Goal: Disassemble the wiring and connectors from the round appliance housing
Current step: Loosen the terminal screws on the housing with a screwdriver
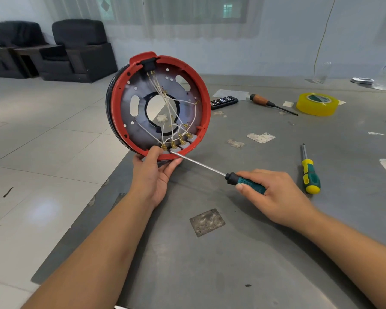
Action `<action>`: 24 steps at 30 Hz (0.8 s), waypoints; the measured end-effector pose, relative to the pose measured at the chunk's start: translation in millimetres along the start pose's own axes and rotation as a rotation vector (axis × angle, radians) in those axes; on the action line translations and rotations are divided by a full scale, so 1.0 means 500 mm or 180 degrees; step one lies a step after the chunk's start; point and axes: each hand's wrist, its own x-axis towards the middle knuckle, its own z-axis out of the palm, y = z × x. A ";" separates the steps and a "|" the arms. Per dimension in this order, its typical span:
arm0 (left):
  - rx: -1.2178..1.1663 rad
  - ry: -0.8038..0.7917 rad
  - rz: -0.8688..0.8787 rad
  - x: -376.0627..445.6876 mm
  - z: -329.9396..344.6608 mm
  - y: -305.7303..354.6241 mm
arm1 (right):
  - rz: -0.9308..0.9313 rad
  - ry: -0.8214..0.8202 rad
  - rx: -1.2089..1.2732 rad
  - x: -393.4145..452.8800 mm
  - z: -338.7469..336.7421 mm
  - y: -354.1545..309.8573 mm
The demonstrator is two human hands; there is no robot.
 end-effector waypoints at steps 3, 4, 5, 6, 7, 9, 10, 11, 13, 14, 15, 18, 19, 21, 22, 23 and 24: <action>-0.0117 0.0089 -0.0017 0.002 0.000 0.000 | -0.0003 0.0025 0.0087 0.000 0.011 -0.002; -0.0134 0.0108 -0.0018 0.003 0.000 0.000 | -0.0005 0.0027 0.0109 0.001 0.013 -0.001; -0.0137 0.0123 -0.0019 0.004 0.000 0.000 | 0.0001 0.0029 0.0133 0.001 0.016 0.000; -0.0136 0.0135 -0.0023 0.005 0.000 0.000 | 0.0026 0.0028 0.0165 0.001 0.018 0.001; -0.0136 0.0142 -0.0025 0.006 -0.001 0.001 | 0.0068 0.0022 0.0211 0.000 0.020 0.002; -0.0145 0.0143 -0.0032 0.007 -0.002 0.000 | 0.0171 0.0004 0.0340 0.000 0.026 0.003; -0.0146 0.0140 -0.0038 0.007 -0.002 0.001 | 0.0217 0.0001 0.0406 0.000 0.029 0.003; -0.0141 0.0139 -0.0042 0.007 -0.003 0.001 | 0.0249 0.0002 0.0455 0.000 0.031 0.003; -0.0135 0.0147 -0.0057 0.009 -0.003 0.000 | 0.0274 -0.0016 0.0487 0.001 0.032 0.003; -0.0136 0.0152 -0.0071 0.009 -0.003 0.000 | 0.0281 -0.0031 0.0485 0.001 0.030 0.002; -0.0134 0.0153 -0.0082 0.010 -0.003 0.001 | 0.0282 -0.0038 0.0474 0.002 0.028 0.002; -0.0107 0.0142 -0.0095 0.011 -0.003 0.000 | 0.0246 0.0023 0.0354 0.004 0.019 0.003; -0.0099 0.0135 -0.0093 0.010 -0.003 0.000 | 0.0238 0.0047 0.0312 0.005 0.015 0.003; -0.0093 0.0116 -0.0094 0.010 -0.002 0.000 | 0.0216 0.0077 0.0273 0.007 0.008 0.006; -0.0092 0.0104 -0.0098 0.010 -0.002 0.000 | 0.0201 0.0077 0.0264 0.007 0.005 0.008; -0.0080 0.0086 -0.0096 0.009 -0.001 0.000 | 0.0185 0.0071 0.0252 0.006 0.002 0.010; -0.0054 0.0061 -0.0087 0.008 0.000 0.000 | 0.0168 0.0064 0.0237 0.007 0.001 0.011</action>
